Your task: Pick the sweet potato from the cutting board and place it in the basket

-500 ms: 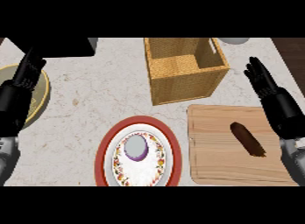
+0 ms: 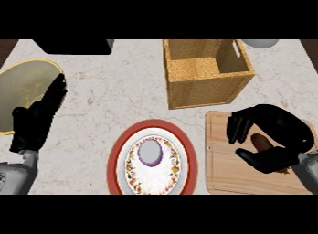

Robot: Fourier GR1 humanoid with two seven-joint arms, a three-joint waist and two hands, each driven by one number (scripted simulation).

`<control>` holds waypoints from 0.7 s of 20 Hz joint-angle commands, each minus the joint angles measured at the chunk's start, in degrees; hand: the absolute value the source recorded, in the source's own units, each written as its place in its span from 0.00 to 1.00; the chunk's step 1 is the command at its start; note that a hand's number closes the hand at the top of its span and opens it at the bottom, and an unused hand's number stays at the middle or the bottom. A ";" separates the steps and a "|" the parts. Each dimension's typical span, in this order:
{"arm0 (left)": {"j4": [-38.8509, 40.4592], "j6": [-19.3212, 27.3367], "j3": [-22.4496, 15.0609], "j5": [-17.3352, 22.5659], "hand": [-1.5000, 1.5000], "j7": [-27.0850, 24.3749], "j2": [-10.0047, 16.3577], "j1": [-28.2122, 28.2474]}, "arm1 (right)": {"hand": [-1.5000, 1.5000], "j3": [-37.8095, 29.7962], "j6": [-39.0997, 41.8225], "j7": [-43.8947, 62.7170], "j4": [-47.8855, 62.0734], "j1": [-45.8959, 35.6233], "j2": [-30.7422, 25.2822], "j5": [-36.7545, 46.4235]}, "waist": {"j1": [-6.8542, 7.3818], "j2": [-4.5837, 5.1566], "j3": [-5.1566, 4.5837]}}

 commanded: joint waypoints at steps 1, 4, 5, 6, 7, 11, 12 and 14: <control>3.76 -0.08 0.66 0.87 0.50 1.68 -0.44 1.67 | 0.00 2.23 11.17 -16.97 -4.57 3.74 -3.05 6.19 | -2.41 -1.08 -0.01; 6.46 0.26 1.04 0.62 0.50 0.06 -1.81 1.62 | 0.00 -0.44 3.23 -29.40 -2.14 10.95 -3.68 18.90 | -2.79 -1.24 -0.24; 4.76 -0.98 1.63 1.38 0.50 4.16 -0.03 -0.34 | 0.00 -1.71 -0.01 -26.86 -3.76 9.64 -5.59 21.13 | -2.45 -1.48 -0.29; 5.39 -0.49 0.84 0.90 0.50 1.46 -1.42 2.03 | 0.00 -2.53 -2.06 -26.15 -7.16 11.31 -8.43 22.82 | -2.99 -1.69 -0.37; 5.47 0.70 1.57 0.30 0.50 3.63 -0.77 -0.54 | 0.00 -4.63 -5.30 -22.23 -6.03 7.74 -10.98 25.85 | -3.35 -1.74 -0.38; 5.73 0.56 1.00 0.30 0.50 3.62 -1.58 -0.53 | 0.00 -8.76 -10.32 -19.95 -8.18 5.34 -20.43 36.65 | -3.59 -1.91 -0.48; 5.05 -0.57 1.18 0.45 0.50 1.43 -0.51 2.69 | 0.00 -9.87 -9.93 -18.21 -8.93 4.90 -23.32 38.03 | -2.57 -2.09 -0.57; 6.42 -1.60 1.92 1.39 0.50 2.73 -0.38 -0.68 | 0.00 -9.96 -7.20 -19.66 -6.95 3.64 -29.11 42.58 | -2.38 -1.50 -0.53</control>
